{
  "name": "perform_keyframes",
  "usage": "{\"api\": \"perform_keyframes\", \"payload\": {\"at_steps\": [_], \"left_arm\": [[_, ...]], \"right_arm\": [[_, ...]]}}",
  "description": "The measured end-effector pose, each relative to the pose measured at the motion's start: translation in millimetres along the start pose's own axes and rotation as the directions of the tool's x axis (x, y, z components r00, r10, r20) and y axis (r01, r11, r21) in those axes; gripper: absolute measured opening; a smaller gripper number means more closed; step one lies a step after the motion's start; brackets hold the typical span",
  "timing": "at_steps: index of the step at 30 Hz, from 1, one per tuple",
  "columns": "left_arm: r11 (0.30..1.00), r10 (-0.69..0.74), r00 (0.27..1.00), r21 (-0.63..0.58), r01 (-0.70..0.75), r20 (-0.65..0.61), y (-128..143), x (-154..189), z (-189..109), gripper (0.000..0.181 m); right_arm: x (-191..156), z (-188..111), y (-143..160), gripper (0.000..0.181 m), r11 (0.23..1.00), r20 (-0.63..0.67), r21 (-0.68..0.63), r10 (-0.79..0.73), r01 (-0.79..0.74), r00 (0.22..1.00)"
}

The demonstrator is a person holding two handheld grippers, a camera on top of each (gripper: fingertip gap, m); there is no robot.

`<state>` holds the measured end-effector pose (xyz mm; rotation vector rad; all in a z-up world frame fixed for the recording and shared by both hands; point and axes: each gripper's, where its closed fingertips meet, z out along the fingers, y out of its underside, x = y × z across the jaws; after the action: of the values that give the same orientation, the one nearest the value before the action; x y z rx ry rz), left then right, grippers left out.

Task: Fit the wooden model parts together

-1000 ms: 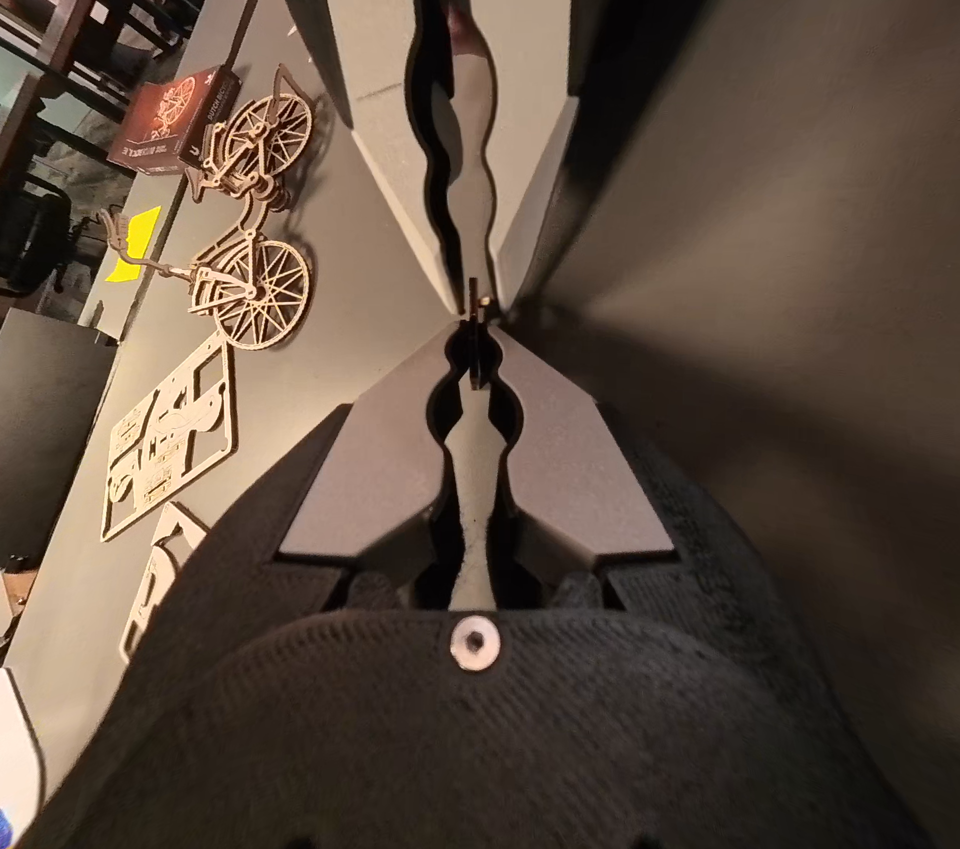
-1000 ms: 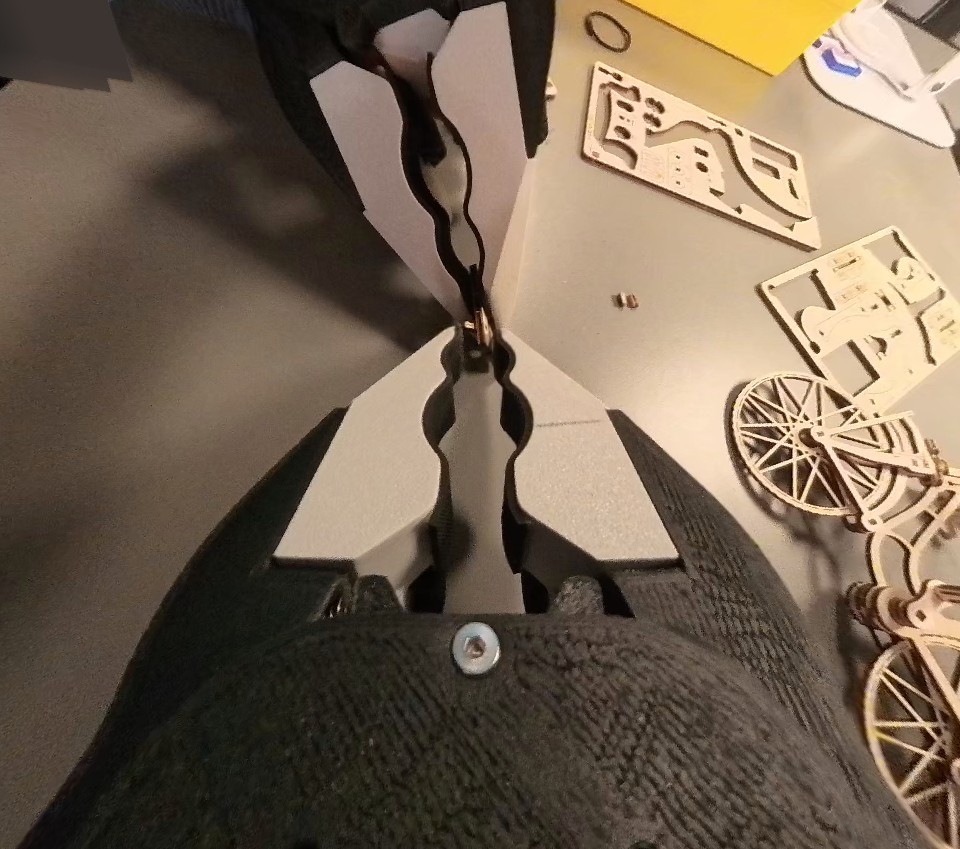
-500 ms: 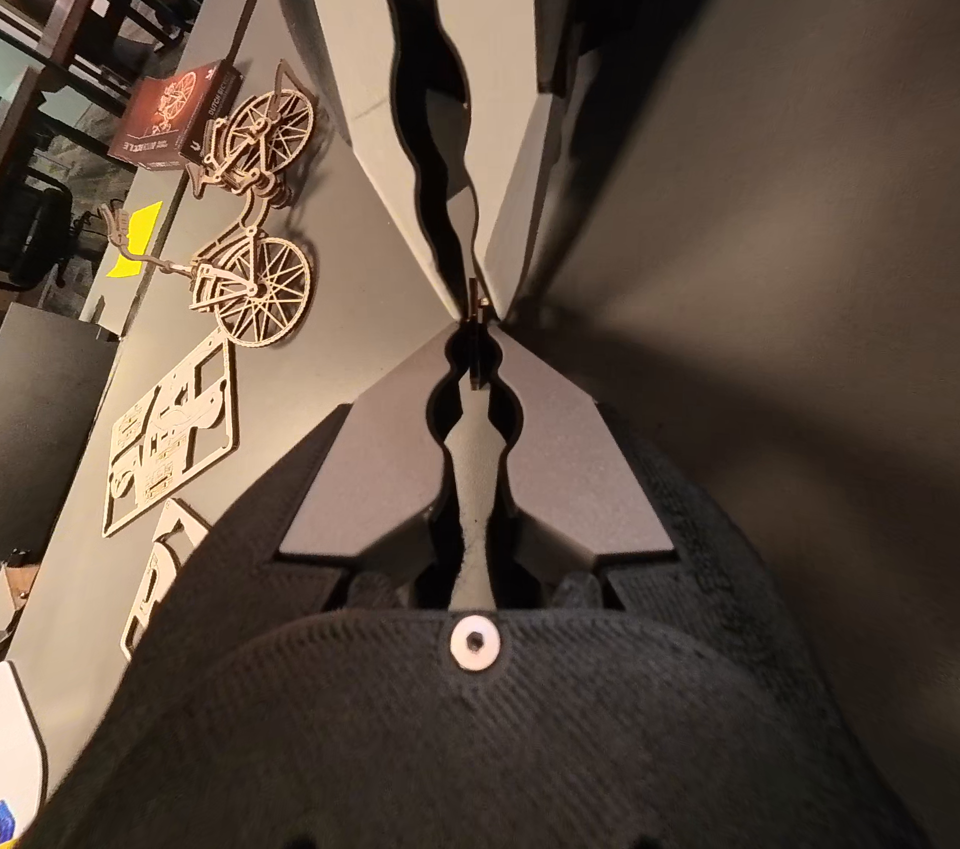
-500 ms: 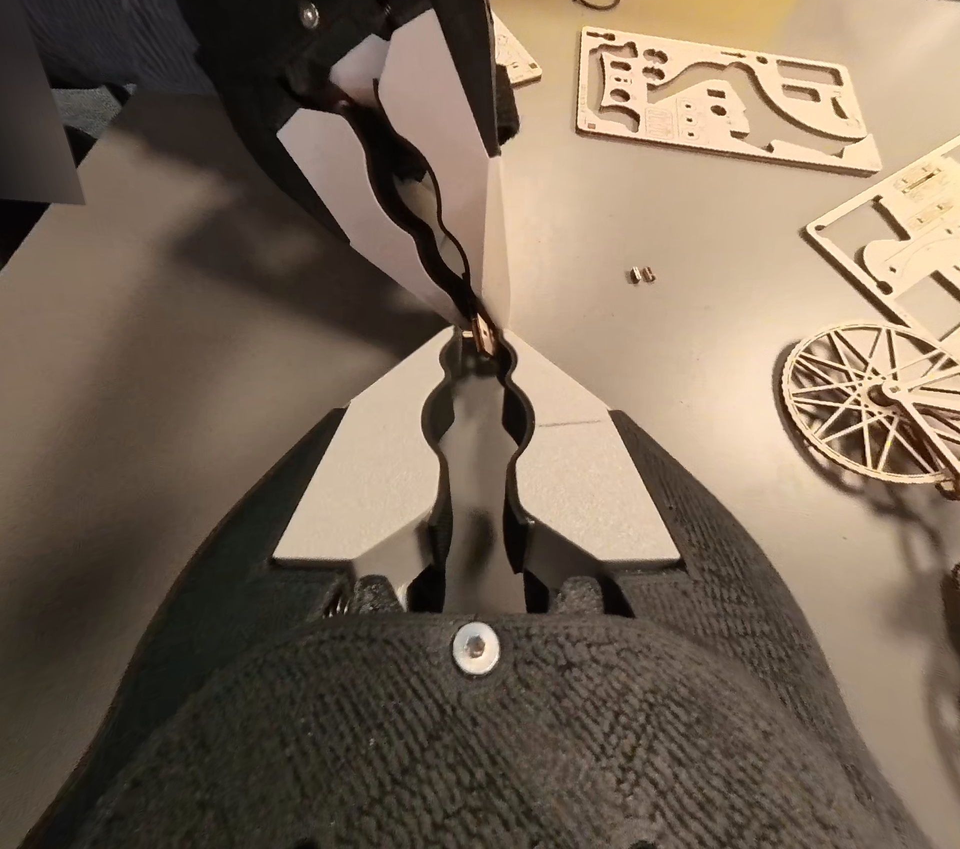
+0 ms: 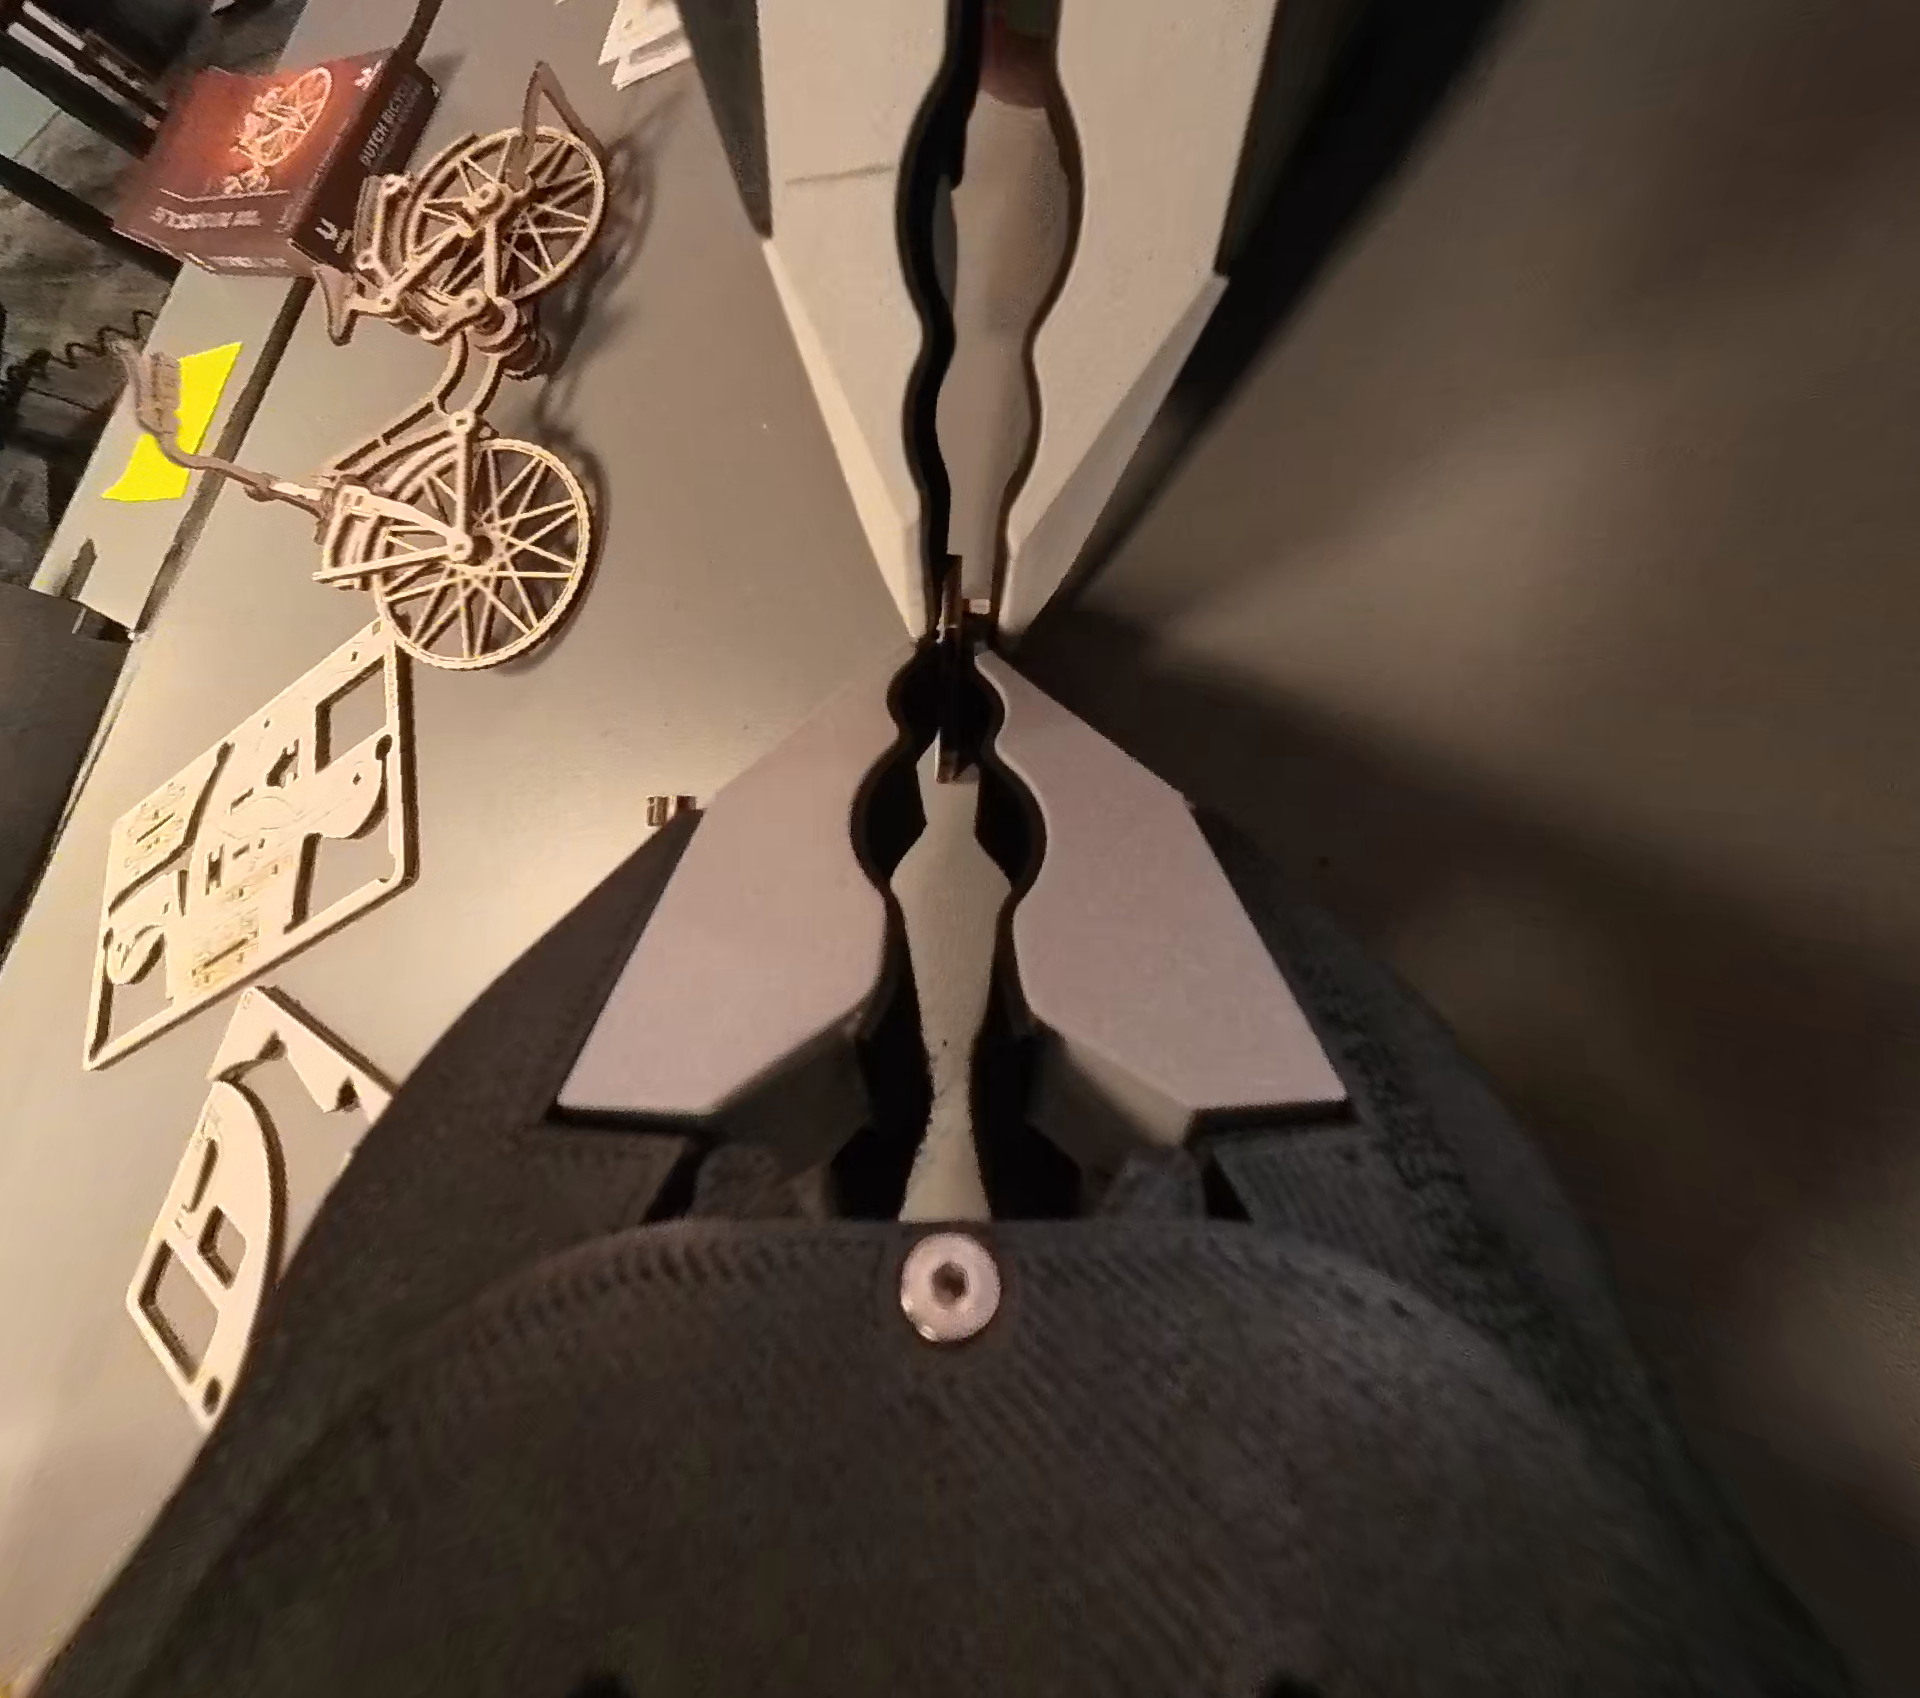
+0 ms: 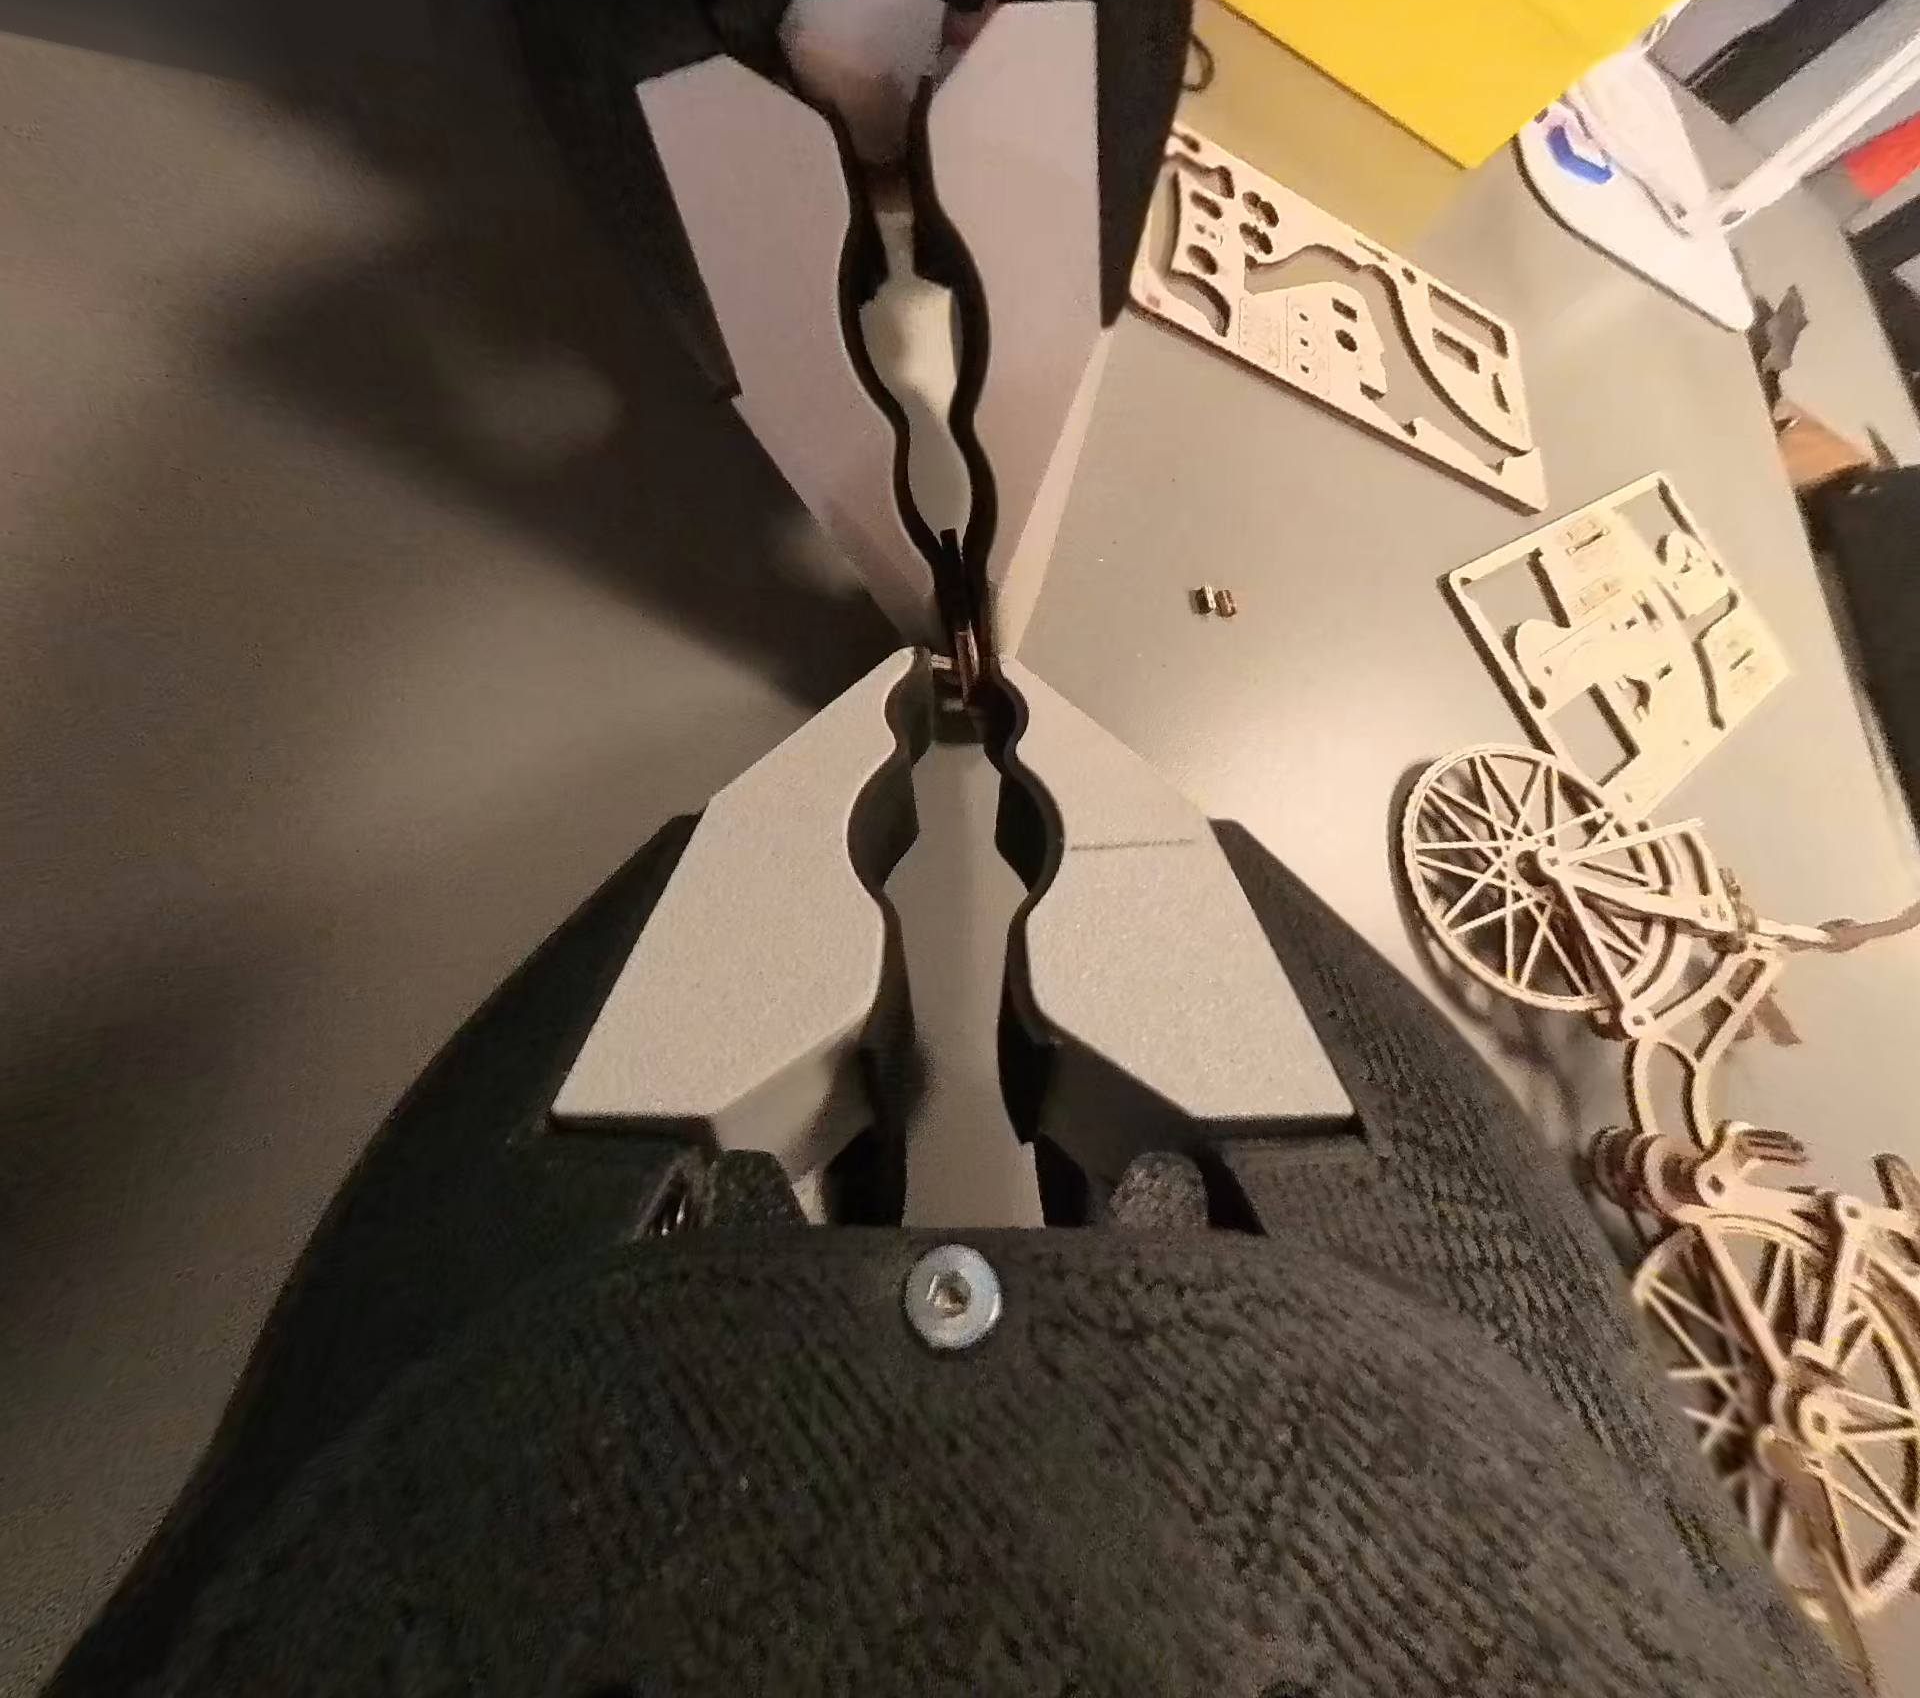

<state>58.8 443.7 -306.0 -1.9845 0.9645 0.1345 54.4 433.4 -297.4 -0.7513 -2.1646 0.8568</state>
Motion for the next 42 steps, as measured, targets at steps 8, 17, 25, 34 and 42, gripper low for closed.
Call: {"api": "perform_keyframes", "payload": {"at_steps": [8,17,25,34,42], "left_arm": [[1.000,-0.012,0.999,0.014,0.013,-0.038,-1.2,2.9,-0.4,0.001],[0.999,-0.020,0.997,0.026,0.022,-0.073,-2.8,6.3,-1.1,0.002],[0.999,-0.023,0.997,0.026,0.025,-0.076,-3.0,6.5,-1.1,0.002],[1.000,-0.007,0.999,0.018,0.007,-0.044,-2.1,4.4,-0.5,0.001],[1.000,-0.001,0.999,0.018,0.002,-0.041,-2.1,4.4,-0.7,0.001]], "right_arm": [[-3.5,-1.7,-1.4,0.007,0.996,0.049,0.043,-0.074,0.072,0.996],[-6.8,-4.2,-2.2,0.005,0.989,0.163,0.102,-0.122,0.106,0.979],[-6.4,-4.3,-2.5,0.004,0.977,0.182,0.138,-0.184,0.160,0.966],[-7.1,-3.5,2.9,0.022,0.990,0.171,-0.008,0.137,-0.138,0.976],[-3.6,-3.4,1.4,0.014,0.924,0.156,-0.041,0.382,-0.380,0.911]]}}
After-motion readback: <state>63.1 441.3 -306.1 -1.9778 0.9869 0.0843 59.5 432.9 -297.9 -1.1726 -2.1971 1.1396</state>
